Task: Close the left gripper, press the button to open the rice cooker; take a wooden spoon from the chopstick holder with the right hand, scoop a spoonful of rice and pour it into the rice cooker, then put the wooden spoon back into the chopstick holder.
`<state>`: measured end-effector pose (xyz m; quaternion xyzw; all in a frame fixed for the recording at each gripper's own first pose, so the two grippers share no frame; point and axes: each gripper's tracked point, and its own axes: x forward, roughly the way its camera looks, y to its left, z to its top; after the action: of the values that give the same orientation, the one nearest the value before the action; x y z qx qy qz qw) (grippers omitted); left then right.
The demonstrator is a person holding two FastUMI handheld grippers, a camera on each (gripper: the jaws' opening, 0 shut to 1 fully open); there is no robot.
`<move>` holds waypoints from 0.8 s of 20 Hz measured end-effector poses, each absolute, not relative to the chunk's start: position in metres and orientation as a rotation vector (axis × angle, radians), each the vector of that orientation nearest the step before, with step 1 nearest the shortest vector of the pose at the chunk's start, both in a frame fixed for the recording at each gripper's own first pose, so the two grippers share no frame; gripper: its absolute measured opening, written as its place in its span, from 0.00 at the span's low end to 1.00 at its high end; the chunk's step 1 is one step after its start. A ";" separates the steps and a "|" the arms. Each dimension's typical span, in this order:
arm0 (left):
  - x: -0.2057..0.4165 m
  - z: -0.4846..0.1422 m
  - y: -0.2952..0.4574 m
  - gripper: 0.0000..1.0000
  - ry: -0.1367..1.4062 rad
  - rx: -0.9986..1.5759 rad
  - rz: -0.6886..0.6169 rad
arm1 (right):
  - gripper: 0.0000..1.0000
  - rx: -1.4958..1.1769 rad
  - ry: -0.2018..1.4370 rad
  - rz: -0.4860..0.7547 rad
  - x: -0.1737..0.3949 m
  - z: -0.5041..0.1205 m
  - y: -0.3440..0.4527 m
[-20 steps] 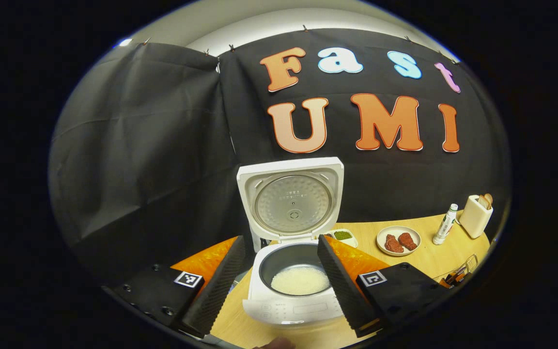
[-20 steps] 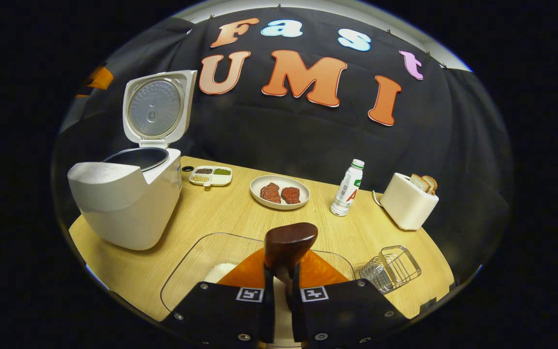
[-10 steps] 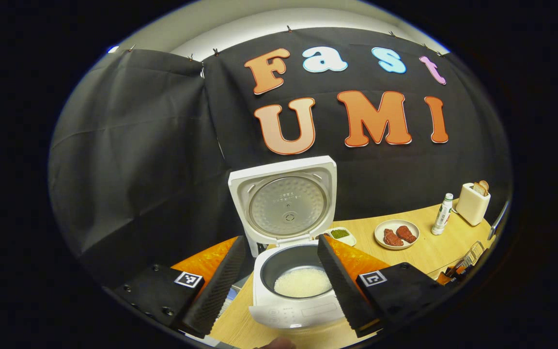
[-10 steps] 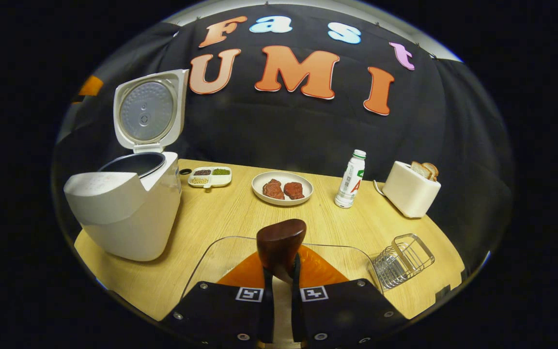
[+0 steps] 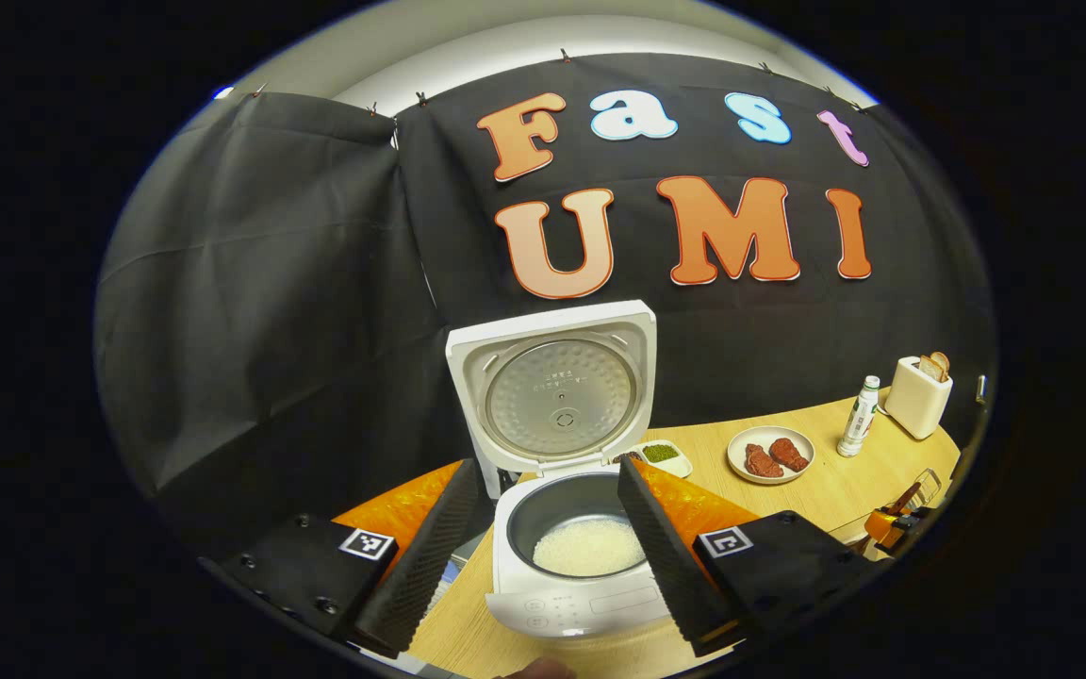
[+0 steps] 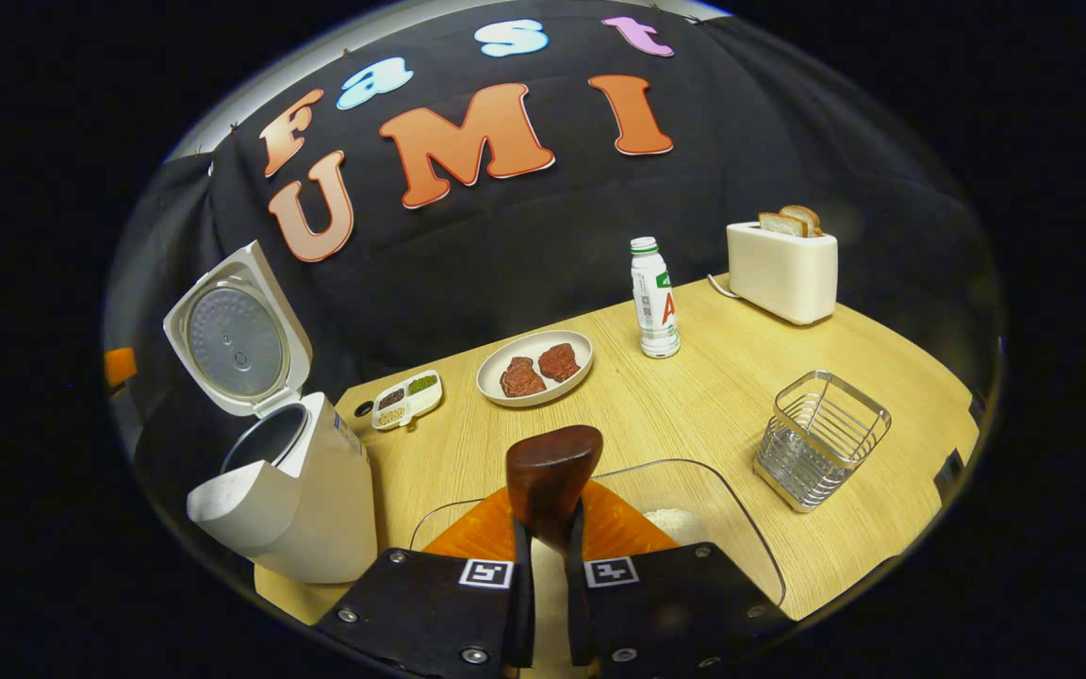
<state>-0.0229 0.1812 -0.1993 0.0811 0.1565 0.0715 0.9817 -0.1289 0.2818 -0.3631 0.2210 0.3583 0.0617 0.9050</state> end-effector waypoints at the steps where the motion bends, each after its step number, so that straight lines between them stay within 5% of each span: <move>1: -0.023 -0.200 0.182 0.99 0.319 0.162 0.145 | 0.13 0.503 0.749 0.127 -0.129 -0.364 0.284; 16: -0.025 -0.197 0.186 0.99 0.318 0.170 0.156 | 0.13 0.734 0.817 0.145 -0.128 -0.364 0.304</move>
<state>-0.0253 0.1862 -0.1967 0.0844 0.1578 0.0775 0.9808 -0.1279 0.3037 -0.3638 0.3484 0.3879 0.0687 0.8505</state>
